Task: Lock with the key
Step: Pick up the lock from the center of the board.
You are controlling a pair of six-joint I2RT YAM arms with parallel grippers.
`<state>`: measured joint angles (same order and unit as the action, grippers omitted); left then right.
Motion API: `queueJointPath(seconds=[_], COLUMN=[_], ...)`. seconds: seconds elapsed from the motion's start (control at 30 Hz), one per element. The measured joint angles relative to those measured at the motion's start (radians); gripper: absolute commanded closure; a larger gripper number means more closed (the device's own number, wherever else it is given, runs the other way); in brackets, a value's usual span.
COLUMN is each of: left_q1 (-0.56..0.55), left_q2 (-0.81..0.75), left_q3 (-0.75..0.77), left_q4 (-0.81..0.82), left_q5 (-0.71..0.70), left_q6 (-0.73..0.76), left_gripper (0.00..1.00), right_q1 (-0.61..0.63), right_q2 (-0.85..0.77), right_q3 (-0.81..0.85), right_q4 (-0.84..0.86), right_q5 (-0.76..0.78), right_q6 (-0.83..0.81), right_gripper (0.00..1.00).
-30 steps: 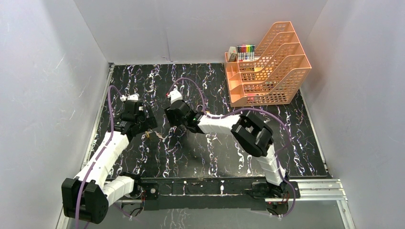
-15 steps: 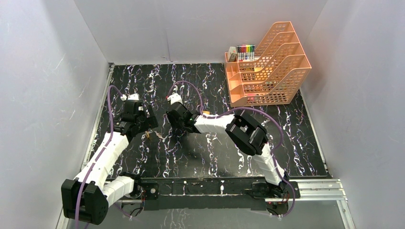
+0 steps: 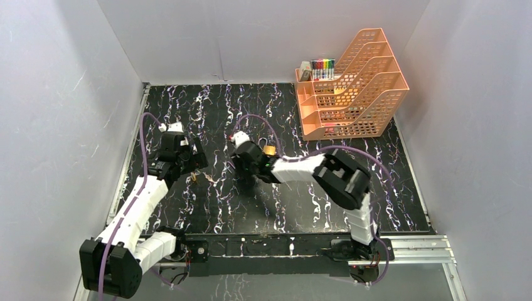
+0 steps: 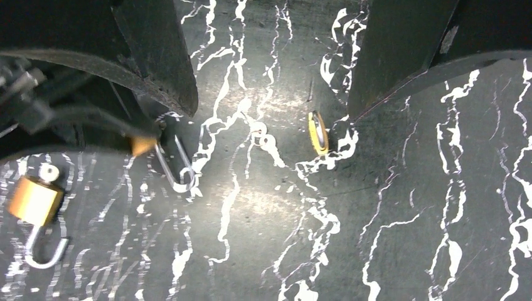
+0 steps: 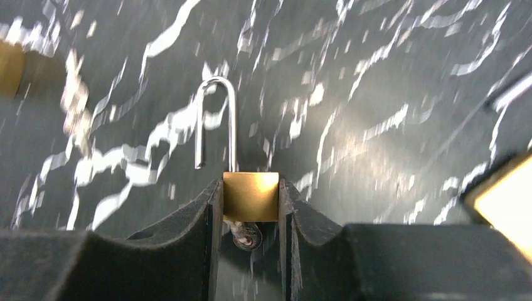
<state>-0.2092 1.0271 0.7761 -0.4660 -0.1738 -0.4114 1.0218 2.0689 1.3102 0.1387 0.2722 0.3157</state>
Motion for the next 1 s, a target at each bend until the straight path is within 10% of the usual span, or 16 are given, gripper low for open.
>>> queueJointPath(seconds=[0.2, 0.47, 1.0], left_q1=[0.003, 0.003, -0.003], left_q2=[-0.116, -0.103, -0.158], left_q3=[-0.041, -0.1, -0.149], left_q4=[0.094, 0.341, 0.594], left_q5=[0.203, 0.859, 1.275], left_q6=[0.033, 0.009, -0.061], left_gripper=[0.13, 0.28, 0.54], right_q1=[-0.093, -0.313, -0.328], right_q2=[-0.311, -0.671, -0.707], right_q3=[-0.319, -0.497, -0.547], right_q4=[0.068, 0.219, 0.307], right_q5=[-0.318, -0.811, -1.184], right_q6=[-0.019, 0.093, 0.3], right_gripper=[0.83, 0.82, 0.8])
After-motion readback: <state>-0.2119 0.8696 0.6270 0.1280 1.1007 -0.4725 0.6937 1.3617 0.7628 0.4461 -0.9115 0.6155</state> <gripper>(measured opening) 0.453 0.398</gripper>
